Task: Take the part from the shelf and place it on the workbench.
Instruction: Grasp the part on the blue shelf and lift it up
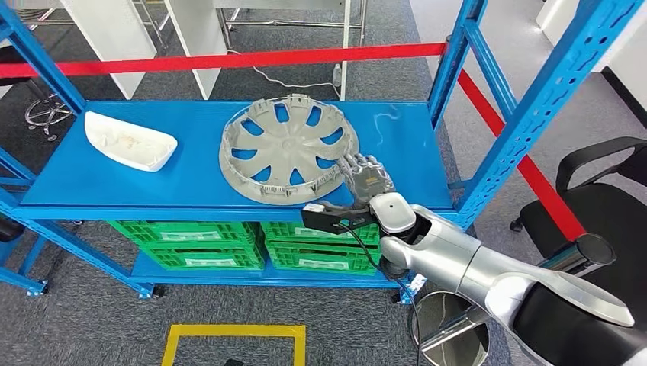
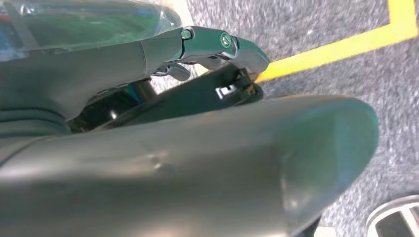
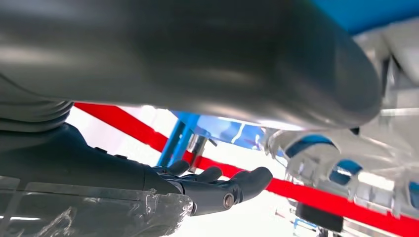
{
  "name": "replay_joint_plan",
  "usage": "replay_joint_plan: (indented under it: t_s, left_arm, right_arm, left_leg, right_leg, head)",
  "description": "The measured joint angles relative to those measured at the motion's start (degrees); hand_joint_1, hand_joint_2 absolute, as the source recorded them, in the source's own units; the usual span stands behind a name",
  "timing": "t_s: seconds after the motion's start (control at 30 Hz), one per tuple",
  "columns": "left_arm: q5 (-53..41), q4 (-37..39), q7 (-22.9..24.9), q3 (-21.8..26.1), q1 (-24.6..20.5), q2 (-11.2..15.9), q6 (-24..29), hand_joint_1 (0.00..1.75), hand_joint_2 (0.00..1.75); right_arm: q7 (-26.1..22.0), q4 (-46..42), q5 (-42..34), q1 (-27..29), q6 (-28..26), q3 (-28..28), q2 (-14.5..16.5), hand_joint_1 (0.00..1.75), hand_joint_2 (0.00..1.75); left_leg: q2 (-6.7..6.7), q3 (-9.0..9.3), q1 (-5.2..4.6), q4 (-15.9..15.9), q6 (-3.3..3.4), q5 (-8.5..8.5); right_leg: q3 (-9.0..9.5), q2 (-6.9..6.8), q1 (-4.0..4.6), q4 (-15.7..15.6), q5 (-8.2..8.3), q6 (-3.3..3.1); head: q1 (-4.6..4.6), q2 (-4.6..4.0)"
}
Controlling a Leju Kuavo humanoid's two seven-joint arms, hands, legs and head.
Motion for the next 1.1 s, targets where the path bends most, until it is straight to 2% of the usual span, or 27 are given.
replay_joint_plan:
  t_s: [0.07, 0.1, 0.13, 0.17, 0.2, 0.23, 0.27, 0.3, 0.43, 0.47, 0.5, 0.57, 0.6, 0.63, 0.67, 0.73, 0.77, 0.8, 0.87, 0.93, 0.97, 1.03, 1.1]
  left_arm:
    - [0.0, 0.0, 0.0, 0.0, 0.1, 0.0, 0.0, 0.00, 0.00]
    - [0.0, 0.0, 0.0, 0.0, 0.1, 0.0, 0.0, 0.00, 0.00]
    - [0.0, 0.0, 0.0, 0.0, 0.2, 0.0, 0.0, 0.00, 0.00]
    - [0.0, 0.0, 0.0, 0.0, 0.3, 0.0, 0.0, 0.00, 0.00]
    - [0.0, 0.0, 0.0, 0.0, 0.3, 0.1, 0.0, 0.00, 0.00]
    - [0.0, 0.0, 0.0, 0.0, 0.3, 0.1, 0.0, 0.00, 0.00]
    - [0.0, 0.0, 0.0, 0.0, 0.2, 0.1, 0.0, 0.00, 0.00]
    - [0.0, 0.0, -0.1, 0.0, 0.2, 0.1, 0.0, 0.00, 0.00]
    - [-0.1, 0.0, -0.1, 0.0, 0.3, 0.1, 0.0, 0.00, 0.00]
    - [-0.1, 0.0, -0.1, 0.0, 0.3, 0.1, 0.0, 0.00, 0.00]
    - [-0.2, 0.0, -0.1, 0.0, 0.2, 0.1, 0.0, 0.00, 0.00]
    - [-0.3, 0.0, -0.2, 0.0, 0.2, 0.1, -0.1, 0.00, 0.00]
    - [-0.3, 0.0, -0.2, 0.0, 0.3, 0.0, -0.1, 0.00, 0.00]
    - [-0.3, 0.0, -0.2, 0.0, 0.3, 0.0, -0.2, 0.00, 0.00]
    - [-0.4, 0.0, -0.2, 0.0, 0.4, 0.0, -0.4, 0.00, 0.00]
    - [-0.4, 0.0, -0.2, 0.0, 0.4, 0.0, -0.6, 0.00, 0.00]
    - [-0.4, 0.0, -0.2, 0.0, 0.3, 0.0, -0.7, 0.00, 0.00]
    - [-0.4, 0.0, -0.2, 0.0, 0.3, 0.0, -0.7, 0.00, 0.00]
    - [-0.5, 0.0, -0.2, 0.0, 0.2, -0.1, -0.8, 0.00, 0.00]
    - [-0.5, 0.0, -0.2, 0.0, 0.2, -0.1, -0.8, 0.00, 0.00]
    - [-0.5, 0.0, -0.2, 0.0, 0.2, -0.1, -0.8, 0.00, 0.00]
    - [-0.5, 0.0, -0.2, 0.0, 0.1, 0.0, -0.8, 0.00, 0.00]
    - [-0.5, 0.0, -0.2, 0.0, 0.2, 0.0, -0.8, 0.00, 0.00]
  right_arm:
    - [0.0, -0.1, 0.0, 0.1, 0.0, 0.1, 0.0, 0.00, 0.00]
    - [0.0, -0.1, 0.0, 0.3, 0.0, 0.1, 0.0, 0.00, 0.00]
    - [0.0, -0.1, 0.0, 0.4, 0.1, 0.2, 0.0, 0.00, 0.00]
    - [0.0, -0.1, 0.0, 0.5, 0.1, 0.2, 0.0, 0.00, 0.00]
    - [0.0, -0.1, 0.0, 0.5, 0.1, 0.2, 0.0, 0.00, 0.00]
    - [0.0, -0.2, 0.0, 0.5, 0.1, 0.2, 0.0, 0.00, 0.00]
    - [0.0, -0.2, 0.0, 0.5, 0.1, 0.2, 0.0, 0.00, 0.00]
    - [0.0, -0.3, 0.0, 0.5, 0.2, 0.2, 0.0, 0.00, 0.00]
    - [0.0, -0.6, 0.0, 0.5, 0.3, 0.1, 0.0, 0.00, 0.00]
    - [0.0, -0.7, 0.0, 0.4, 0.3, 0.1, 0.0, 0.00, 0.00]
    - [0.0, -0.9, 0.0, 0.4, 0.3, 0.0, 0.0, 0.00, 0.00]
    - [0.0, -1.0, 0.0, 0.6, 0.3, 0.1, -0.1, 0.00, 0.00]
    - [0.0, -1.0, 0.0, 0.8, 0.3, 0.1, -0.2, 0.00, 0.00]
    - [0.0, -1.0, 0.0, 1.0, 0.3, 0.1, -0.2, 0.00, 0.00]
    - [0.0, -1.0, 0.0, 1.1, 0.3, 0.1, -0.2, 0.00, 0.00]
    - [0.0, -1.0, 0.0, 1.0, 0.4, 0.1, -0.2, 0.00, 0.00]
    - [0.0, -1.0, 0.0, 1.0, 0.4, 0.1, -0.3, 0.00, 0.00]
    - [0.0, -1.1, 0.0, 1.0, 0.4, 0.1, -0.3, 0.00, 0.00]
    - [0.0, -1.1, 0.1, 1.0, 0.5, 0.2, -0.3, 0.00, 0.00]
    - [0.0, -1.1, 0.2, 1.0, 0.5, 0.1, -0.3, 0.00, 0.00]
    - [0.0, -1.2, 0.2, 1.0, 0.5, 0.1, -0.3, 0.00, 0.00]
    - [0.0, -1.4, 0.3, 1.0, 0.5, 0.1, -0.3, 0.00, 0.00]
    - [0.0, -1.5, 0.3, 1.2, 0.5, 0.1, -0.3, 0.00, 0.00]
  left_leg:
    - [0.01, -4.37, 0.30, 7.7, -0.53, -2.48]
    - [0.01, -6.15, 0.41, 10.2, -0.68, -2.62]
    - [0.01, -6.97, 0.48, 10.6, -0.76, -1.56]
    - [0.01, -6.71, 0.52, 8.7, -0.75, 0.61]
    - [0.01, -5.54, 0.55, 5.1, -0.68, 3.47]
    - [0.00, -4.17, 0.50, 1.6, -0.54, 5.56]
    - [-0.01, -2.89, 0.42, -1.4, -0.28, 6.80]
    - [-0.03, -2.04, 0.33, -3.3, 0.05, 7.04]
    - [-0.09, -1.41, 0.35, -4.7, 1.49, 6.08]
    - [-0.08, -1.27, 0.45, -4.8, 1.84, 6.05]
    - [-0.06, -1.12, 0.51, -4.9, 2.15, 5.96]
    - [-0.05, -0.89, 0.36, -4.9, 2.63, 5.64]
    - [-0.06, -0.70, 0.27, -4.9, 2.75, 5.45]
    - [-0.08, -0.43, 0.18, -4.9, 2.80, 5.23]
    - [-0.12, -0.06, 0.10, -4.9, 2.76, 4.95]
    - [-0.20, 0.83, 0.02, -4.8, 2.50, 4.22]
    - [-0.24, 1.15, -0.06, -4.7, 2.26, 3.87]
    - [-0.25, 1.28, -0.10, -4.6, 1.97, 3.63]
    - [-0.24, 1.29, -0.15, -4.7, 1.38, 3.46]
    - [-0.20, 1.35, -0.13, -4.7, 0.75, 2.97]
    - [-0.18, 0.99, -0.13, -3.7, 0.42, 2.26]
    - [-0.16, -1.59, 0.01, 1.8, -0.17, -0.20]
    - [-0.16, -5.80, 0.22, 9.2, -0.57, -2.33]
  right_leg:
    - [0.46, -0.01, -0.06, -0.1, -0.38, -0.20]
    - [0.71, 0.02, -0.06, 0.0, -0.62, -0.19]
    - [1.04, 0.07, -0.08, 0.0, -0.90, -0.10]
    - [1.47, 0.13, -0.12, 0.0, -1.21, 0.03]
    - [1.99, 0.19, -0.18, 0.0, -1.59, 0.23]
    - [2.42, 0.23, -0.16, 0.1, -1.96, 0.48]
    - [2.71, 0.27, -0.10, 0.1, -2.25, 0.77]
    - [2.78, 0.30, -0.04, 0.1, -2.43, 1.10]
    - [2.42, 0.14, -0.07, 0.4, -3.07, 2.47]
    - [1.77, 0.08, -0.09, 1.9, -3.93, 2.70]
    - [0.43, 0.01, -0.11, 4.6, -5.28, 2.84]
    - [-3.84, -0.02, -0.09, 12.5, -8.21, 2.93]
    - [-5.74, -0.02, -0.09, 15.5, -8.76, 2.93]
    - [-6.81, -0.02, -0.08, 16.6, -8.15, 2.87]
    - [-6.77, -0.02, -0.07, 15.4, -6.35, 2.73]
    - [-4.29, -0.02, 0.07, 8.4, -1.37, 2.19]
    - [-2.91, -0.01, 0.22, 5.0, 0.24, 1.91]
    - [-1.89, 0.00, 0.39, 2.7, 0.81, 1.64]
    - [-1.23, 0.07, 0.65, 1.3, 0.21, 1.27]
    - [-0.75, 0.10, 0.34, 0.6, -0.07, 0.81]
    - [-0.38, 0.07, 0.14, 0.3, -0.12, 0.55]
    - [0.32, -0.01, -0.06, -0.1, -0.35, 0.13]
    - [0.77, -0.03, -0.06, -0.1, -0.73, -0.04]
  head:
    - [-0.17, 0.00]
    - [-0.17, 0.00]
    - [-0.17, 0.00]
    - [-0.17, 0.00]
    - [-0.18, 0.00]
    - [-0.18, 0.00]
    - [-0.24, 0.01]
    - [-0.24, 0.01]
    - [-0.04, 0.01]
    - [0.05, 0.01]
    - [0.18, 0.01]
    - [0.40, 0.00]
    - [0.47, 0.01]
    - [0.53, 0.01]
    - [0.56, 0.01]
    - [0.59, 0.00]
    - [0.51, 0.00]
    - [0.47, 0.00]
    - [0.37, 0.01]
    - [0.40, 0.02]
    - [0.32, 0.01]
    - [0.12, 0.00]
    - [0.04, 0.00]
